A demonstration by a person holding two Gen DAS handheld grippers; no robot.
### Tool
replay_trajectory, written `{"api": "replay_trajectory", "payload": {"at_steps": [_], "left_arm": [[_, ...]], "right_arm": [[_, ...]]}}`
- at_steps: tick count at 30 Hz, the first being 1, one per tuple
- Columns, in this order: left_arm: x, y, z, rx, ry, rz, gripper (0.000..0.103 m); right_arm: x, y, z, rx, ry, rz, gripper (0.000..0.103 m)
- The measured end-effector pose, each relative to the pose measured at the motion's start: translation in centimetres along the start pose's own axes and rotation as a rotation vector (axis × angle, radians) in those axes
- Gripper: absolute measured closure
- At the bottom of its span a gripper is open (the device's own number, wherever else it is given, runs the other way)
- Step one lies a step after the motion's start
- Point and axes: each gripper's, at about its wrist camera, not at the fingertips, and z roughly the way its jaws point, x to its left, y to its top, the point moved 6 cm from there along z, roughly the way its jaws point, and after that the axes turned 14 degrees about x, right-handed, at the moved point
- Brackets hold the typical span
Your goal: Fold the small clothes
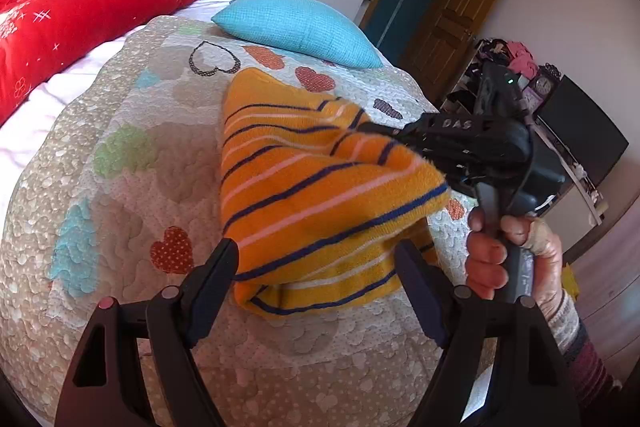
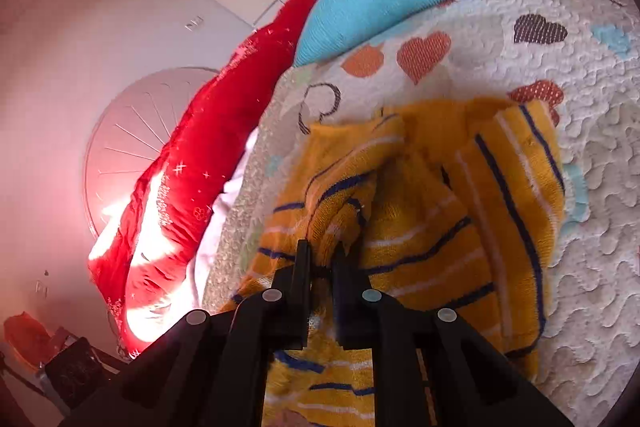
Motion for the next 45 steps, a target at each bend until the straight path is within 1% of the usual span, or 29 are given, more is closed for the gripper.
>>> {"api": "replay_trajectory", "payload": {"at_steps": [2, 3, 4, 5, 6, 8, 11, 15, 16, 18, 19, 20, 21, 24, 27, 28, 29, 32, 33, 34, 36, 37, 38, 39, 40, 41, 43, 44, 45], "left_arm": [[-1.7, -0.1, 0.4, 0.000, 0.001, 0.055, 0.024], [-2.5, -0.2, 0.6, 0.001, 0.011, 0.084, 0.024], [-3.3, -0.3, 0.7, -0.001, 0.019, 0.110, 0.024], [-3.9, -0.4, 0.6, -0.006, 0.016, 0.127, 0.024], [-4.3, -0.5, 0.6, -0.010, 0.004, 0.135, 0.024], [-4.6, -0.9, 0.6, 0.000, -0.016, 0.126, 0.024], [-4.6, -0.8, 0.7, 0.030, -0.068, 0.098, 0.024], [-4.6, 1.9, 1.6, 0.038, -0.101, 0.044, 0.024], [-4.6, 2.5, 2.7, 0.060, -0.103, 0.035, 0.024], [-4.2, 3.0, 6.0, 0.149, -0.097, -0.005, 0.024], [-4.0, 2.8, 7.8, 0.204, -0.096, -0.024, 0.024], [-3.8, 2.4, 9.2, 0.240, -0.080, -0.034, 0.024], [-3.8, 2.0, 10.1, 0.244, -0.045, -0.025, 0.024], [-4.9, 1.0, 10.6, 0.192, 0.058, 0.064, 0.023], [-5.8, 0.1, 10.5, 0.170, 0.138, 0.140, 0.022], [-6.0, -0.2, 9.9, 0.166, 0.135, 0.153, 0.022], [-6.0, -0.7, 9.0, 0.157, 0.111, 0.153, 0.022], [-5.0, -2.3, 5.7, 0.137, 0.026, 0.112, 0.022], [-4.6, -3.0, 4.8, 0.132, 0.006, 0.094, 0.022], [-4.0, -3.7, 3.8, 0.124, 0.003, 0.076, 0.022], [-2.6, -4.9, 2.1, 0.096, 0.030, 0.058, 0.022], [-2.0, -5.5, 1.2, 0.077, 0.054, 0.056, 0.022], [-1.3, -6.0, 0.3, 0.054, 0.081, 0.055, 0.022], [-0.6, -6.4, -0.7, 0.029, 0.108, 0.053, 0.021], [0.2, -6.8, -1.7, 0.003, 0.133, 0.050, 0.021], [0.9, -7.2, -2.8, -0.029, 0.155, 0.044, 0.020], [2.2, -7.6, -5.1, -0.111, 0.200, 0.034, 0.010], [2.7, -7.8, -6.3, -0.164, 0.226, 0.030, 0.007], [3.2, -7.9, -7.4, -0.215, 0.248, 0.027, 0.002]], "right_arm": [[-0.5, -0.3, -2.4, -0.045, -0.017, -0.003, 0.093], [-1.1, -0.5, -3.2, -0.059, -0.059, 0.000, 0.093], [-1.9, -0.8, -3.6, -0.062, -0.115, -0.002, 0.093], [-2.7, -1.2, -3.8, -0.055, -0.140, 0.009, 0.093], [-3.5, -1.6, -3.9, -0.048, -0.143, 0.026, 0.093], [-4.8, -2.4, -4.6, -0.059, -0.169, 0.040, 0.093], [-7.0, -3.1, -4.8, -0.062, -0.200, 0.070, 0.093], [-9.7, -4.0, -4.1, -0.047, -0.242, 0.110, 0.091], [-10.0, -4.1, -4.1, -0.051, -0.244, 0.116, 0.090], [-10.3, -4.2, -4.5, -0.056, -0.254, 0.125, 0.076], [-10.5, -4.2, -5.0, -0.064, -0.267, 0.128, 0.076], [-10.6, -4.3, -5.9, -0.081, -0.290, 0.129, 0.075], [-10.5, -4.5, -6.9, -0.100, -0.303, 0.125, 0.074], [-9.3, -5.1, -9.8, -0.150, -0.279, 0.090, 0.074], [-6.4, -5.5, -11.1, -0.177, -0.249, 0.034, 0.074], [-5.4, -5.6, -11.1, -0.179, -0.226, 0.019, 0.073], [-4.4, -5.7, -11.0, -0.177, -0.198, 0.003, 0.073], [-1.5, -5.7, -9.5, -0.165, -0.118, -0.049, 0.073], [-0.7, -5.6, -8.6, -0.159, -0.098, -0.069, 0.073], [-0.2, -5.6, -7.6, -0.146, -0.086, -0.081, 0.072], [-0.6, -5.8, -5.2, -0.091, -0.037, -0.054, 0.066], [-1.4, -6.1, -4.0, -0.061, -0.038, -0.015, 0.066], [-2.9, -6.6, -3.1, -0.047, -0.094, 0.032, 0.066], [-4.3, -7.2, -2.7, -0.045, -0.137, 0.068, 0.071], [-5.5, -7.9, -2.6, -0.053, -0.123, 0.099, 0.073], [-6.6, -8.7, -3.0, -0.068, -0.095, 0.133, 0.074], [-8.1, -10.1, -4.2, -0.097, -0.087, 0.186, 0.074], [-8.6, -10.8, -5.0, -0.108, -0.115, 0.198, 0.066], [-9.2, -11.3, -5.9, -0.119, -0.178, 0.210, 0.054]]}}
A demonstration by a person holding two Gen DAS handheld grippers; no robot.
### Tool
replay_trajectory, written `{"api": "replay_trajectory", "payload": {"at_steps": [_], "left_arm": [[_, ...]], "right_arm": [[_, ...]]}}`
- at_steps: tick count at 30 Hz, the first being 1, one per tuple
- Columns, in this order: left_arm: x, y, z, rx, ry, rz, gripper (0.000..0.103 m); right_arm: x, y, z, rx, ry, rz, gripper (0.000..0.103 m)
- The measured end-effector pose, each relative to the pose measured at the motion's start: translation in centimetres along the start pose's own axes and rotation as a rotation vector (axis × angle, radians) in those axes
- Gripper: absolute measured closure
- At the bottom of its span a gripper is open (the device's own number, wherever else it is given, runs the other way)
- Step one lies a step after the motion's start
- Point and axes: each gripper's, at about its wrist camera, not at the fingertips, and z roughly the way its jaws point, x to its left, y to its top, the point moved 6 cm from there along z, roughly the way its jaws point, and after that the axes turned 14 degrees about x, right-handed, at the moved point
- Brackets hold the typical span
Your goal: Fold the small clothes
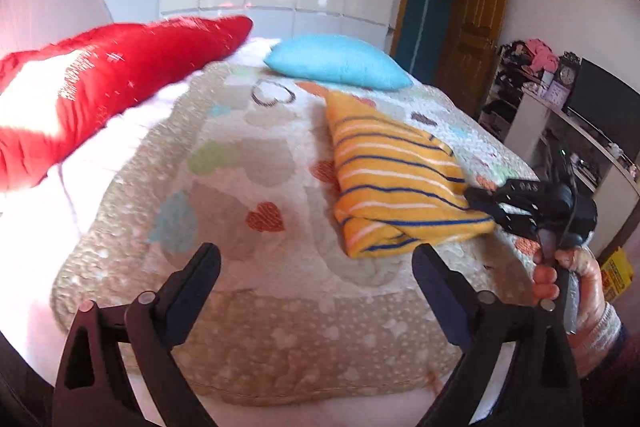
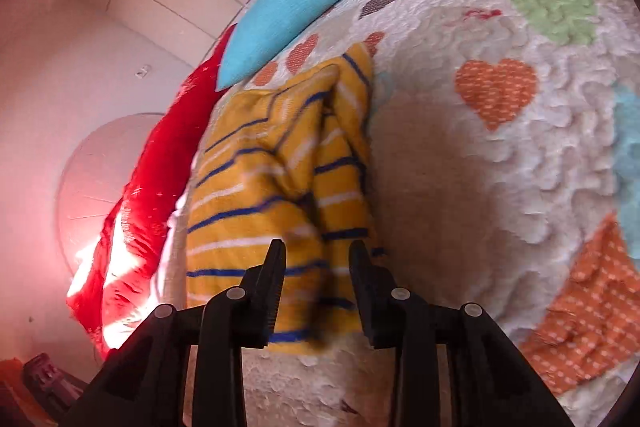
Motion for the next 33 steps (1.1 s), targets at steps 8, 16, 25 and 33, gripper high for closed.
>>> {"api": "replay_trajectory", "payload": {"at_steps": [8, 16, 25, 33], "left_arm": [[1.2, -0.3, -0.4, -0.020, -0.084, 0.007, 0.000], [1.4, -2.6, 1.9, 0.072, -0.002, -0.033, 0.000], [2.0, -2.1, -1.2, -0.108, 0.369, 0.015, 0.000], [0.4, -1.3, -2.0, -0.056, 0.229, -0.046, 0.000]], "right_arm": [[4.1, 2.0, -3.5, -0.098, -0.136, -0.138, 0.051], [8.9, 2.4, 2.0, -0.027, -0.174, -0.273, 0.043], [2.9, -0.7, -1.2, -0.103, -0.319, -0.189, 0.038], [1.3, -9.4, -8.5, -0.210, -0.433, -0.215, 0.028]]}}
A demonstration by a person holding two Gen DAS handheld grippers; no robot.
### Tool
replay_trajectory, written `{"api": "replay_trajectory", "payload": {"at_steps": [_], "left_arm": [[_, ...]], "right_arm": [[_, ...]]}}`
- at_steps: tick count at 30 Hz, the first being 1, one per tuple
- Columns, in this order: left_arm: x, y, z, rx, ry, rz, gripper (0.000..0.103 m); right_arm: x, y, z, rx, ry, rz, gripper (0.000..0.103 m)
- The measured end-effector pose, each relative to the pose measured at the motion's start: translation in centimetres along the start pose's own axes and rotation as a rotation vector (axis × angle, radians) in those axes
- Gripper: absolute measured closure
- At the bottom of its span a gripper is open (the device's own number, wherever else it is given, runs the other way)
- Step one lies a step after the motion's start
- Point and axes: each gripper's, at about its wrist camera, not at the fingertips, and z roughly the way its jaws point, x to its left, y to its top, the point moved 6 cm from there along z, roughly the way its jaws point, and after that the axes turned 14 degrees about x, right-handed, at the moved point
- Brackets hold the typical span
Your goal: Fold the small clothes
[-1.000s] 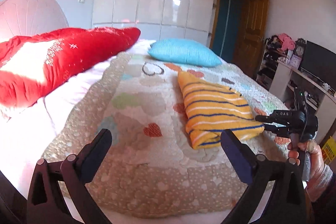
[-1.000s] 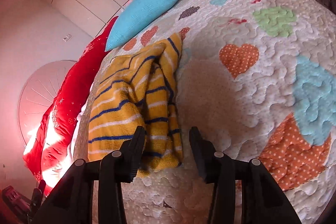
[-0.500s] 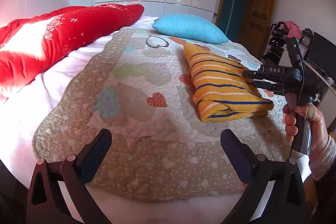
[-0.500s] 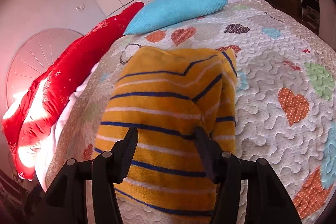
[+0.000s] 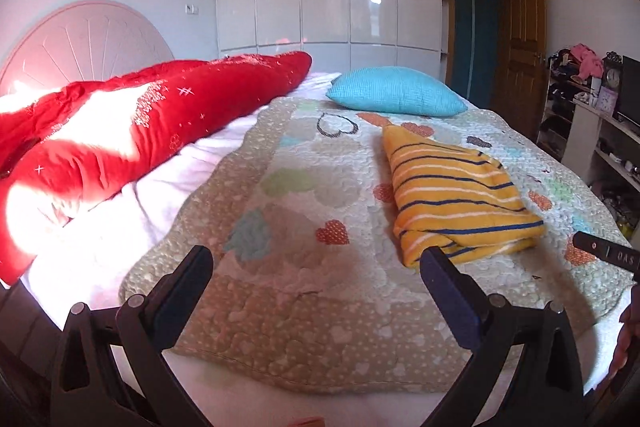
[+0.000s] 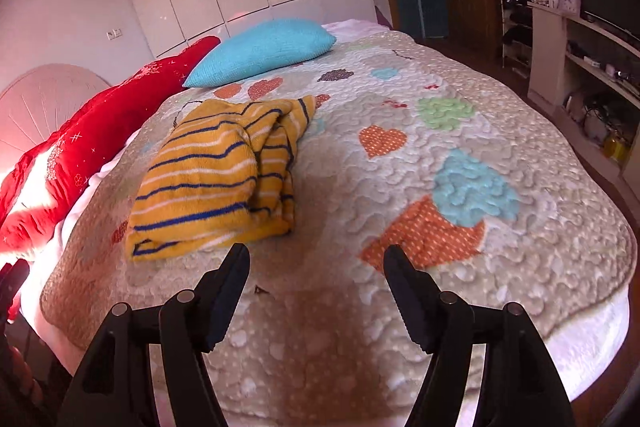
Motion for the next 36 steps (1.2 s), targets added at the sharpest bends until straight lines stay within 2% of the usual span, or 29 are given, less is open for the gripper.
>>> {"api": "replay_trajectory", "payload": {"at_steps": [3, 5, 8, 12, 15, 18, 21, 23, 24, 25, 26, 29, 30, 32, 34, 36], "left_arm": [[-0.9, -0.3, 0.3, 0.066, 0.019, 0.014, 0.000], [-1.2, -0.6, 0.7, 0.100, 0.030, 0.016, 0.000], [-1.7, -1.1, 1.3, 0.162, 0.019, 0.012, 0.000], [-2.0, -1.7, 1.2, 0.186, 0.001, 0.011, 0.000], [-1.9, -2.0, 1.2, 0.201, 0.008, 0.025, 0.000], [-1.5, -2.2, 1.5, 0.223, 0.011, 0.023, 0.000], [-1.1, -2.6, 2.0, 0.251, 0.000, 0.014, 0.000], [-0.8, -2.7, 2.5, 0.271, -0.005, 0.008, 0.000], [-0.7, -2.8, 2.8, 0.280, -0.006, 0.006, 0.000], [-0.6, -2.9, 3.0, 0.289, -0.007, 0.005, 0.000], [-0.4, -2.9, 3.3, 0.295, -0.009, 0.003, 0.000], [-0.3, -3.0, 4.1, 0.316, -0.010, -0.006, 0.000], [-0.4, -3.0, 4.4, 0.324, -0.013, -0.007, 0.000], [-0.7, -3.1, 5.0, 0.337, -0.017, -0.008, 0.000], [-1.0, -3.1, 5.3, 0.345, -0.017, -0.001, 0.000], [-1.5, -3.0, 5.6, 0.347, -0.016, 0.017, 0.000]], "right_arm": [[-0.5, -1.4, -1.1, 0.005, -0.002, 0.015, 0.028], [0.0, -1.2, -1.4, 0.005, 0.023, 0.010, 0.028], [2.4, 0.5, -1.4, 0.009, 0.065, -0.037, 0.028], [7.0, 4.3, -0.1, 0.002, 0.071, -0.151, 0.028], [9.9, 7.9, 2.2, 0.018, 0.091, -0.200, 0.028], [11.0, 11.4, 6.3, 0.077, 0.098, -0.159, 0.028], [10.7, 13.6, 10.6, 0.120, 0.026, -0.142, 0.028], [9.9, 13.1, 13.3, 0.183, -0.011, -0.127, 0.028], [9.5, 12.3, 14.1, 0.201, 0.014, -0.114, 0.026], [9.1, 11.5, 14.1, 0.177, 0.027, -0.109, 0.025], [8.9, 10.9, 13.8, 0.151, 0.041, -0.115, 0.024], [8.2, 8.7, 13.0, 0.159, 0.067, -0.140, 0.023], [7.8, 8.1, 12.6, 0.159, 0.063, -0.150, 0.018], [6.8, 6.7, 12.5, 0.198, 0.061, -0.152, 0.017], [5.5, 6.0, 11.7, 0.213, 0.108, -0.124, 0.017], [4.7, 6.1, 10.0, 0.178, 0.111, -0.124, 0.017]]}}
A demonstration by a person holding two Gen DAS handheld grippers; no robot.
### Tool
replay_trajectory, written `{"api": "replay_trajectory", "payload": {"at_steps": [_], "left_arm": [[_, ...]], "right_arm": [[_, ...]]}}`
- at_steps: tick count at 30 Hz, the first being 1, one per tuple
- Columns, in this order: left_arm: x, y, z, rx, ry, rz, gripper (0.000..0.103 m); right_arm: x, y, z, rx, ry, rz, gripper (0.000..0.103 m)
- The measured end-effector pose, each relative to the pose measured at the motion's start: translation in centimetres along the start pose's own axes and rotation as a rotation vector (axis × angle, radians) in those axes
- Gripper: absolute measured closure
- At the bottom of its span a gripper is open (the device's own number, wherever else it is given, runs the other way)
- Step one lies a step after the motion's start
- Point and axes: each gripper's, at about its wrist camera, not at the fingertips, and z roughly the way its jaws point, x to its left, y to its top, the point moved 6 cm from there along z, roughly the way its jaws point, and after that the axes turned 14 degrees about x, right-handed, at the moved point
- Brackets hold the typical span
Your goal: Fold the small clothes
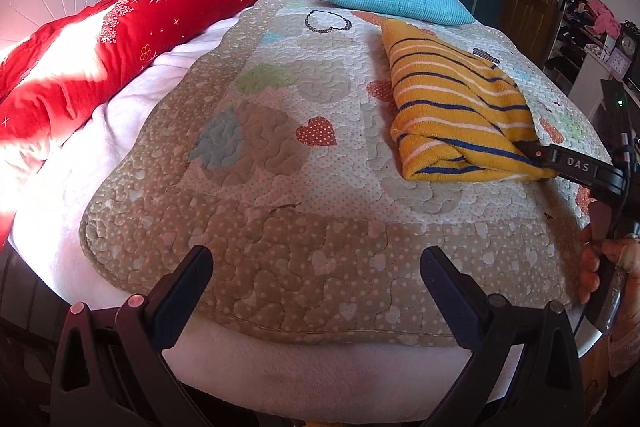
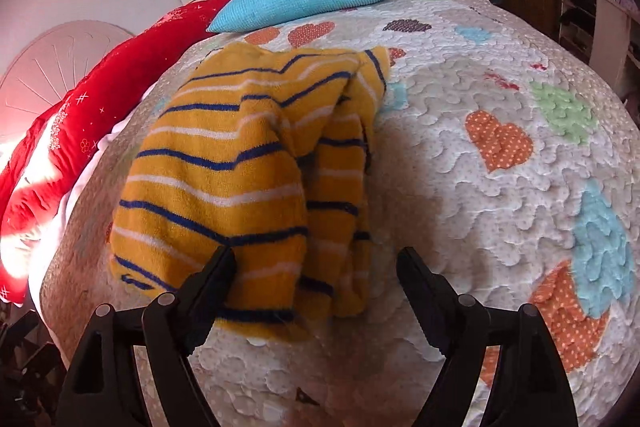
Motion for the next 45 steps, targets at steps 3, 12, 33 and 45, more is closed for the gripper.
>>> {"api": "replay_trajectory", "payload": {"at_steps": [3, 12, 33, 45], "left_arm": [[-0.8, 1.2, -0.2, -0.017, -0.027, 0.030, 0.000], [-5.2, 13.7, 0.2, -0.067, -0.138, 0.093, 0.000], [-13.0, 28.9, 14.4, 0.089, 0.026, 0.192, 0.000], [-15.1, 31.5, 10.2, 0.044, 0.066, 0.231, 0.000]], "right_arm": [[-0.7, 1.0, -3.5, -0.111, -0.020, -0.004, 0.017], [-1.6, 10.5, -1.5, -0.162, -0.021, 0.032, 0.017], [-9.7, 14.2, 4.6, -0.201, 0.270, 0.258, 0.015], [-13.0, 14.0, 2.4, -0.287, 0.312, 0.362, 0.015]]}}
